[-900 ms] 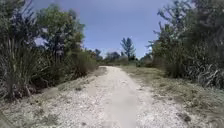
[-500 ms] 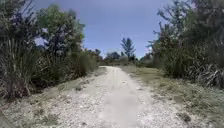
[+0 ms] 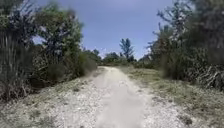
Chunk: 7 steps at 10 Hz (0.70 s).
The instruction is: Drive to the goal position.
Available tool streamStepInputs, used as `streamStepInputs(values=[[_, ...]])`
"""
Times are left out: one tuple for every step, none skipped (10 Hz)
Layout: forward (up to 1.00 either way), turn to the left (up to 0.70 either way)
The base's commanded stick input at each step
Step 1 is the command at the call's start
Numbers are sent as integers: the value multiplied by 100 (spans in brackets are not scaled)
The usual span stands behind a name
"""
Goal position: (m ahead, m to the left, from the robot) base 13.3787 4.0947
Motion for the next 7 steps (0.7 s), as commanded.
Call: streamStepInputs(values=[[50, 0], [50, 0], [50, 0], [50, 0], [50, 0], [50, 0], [50, 0]])
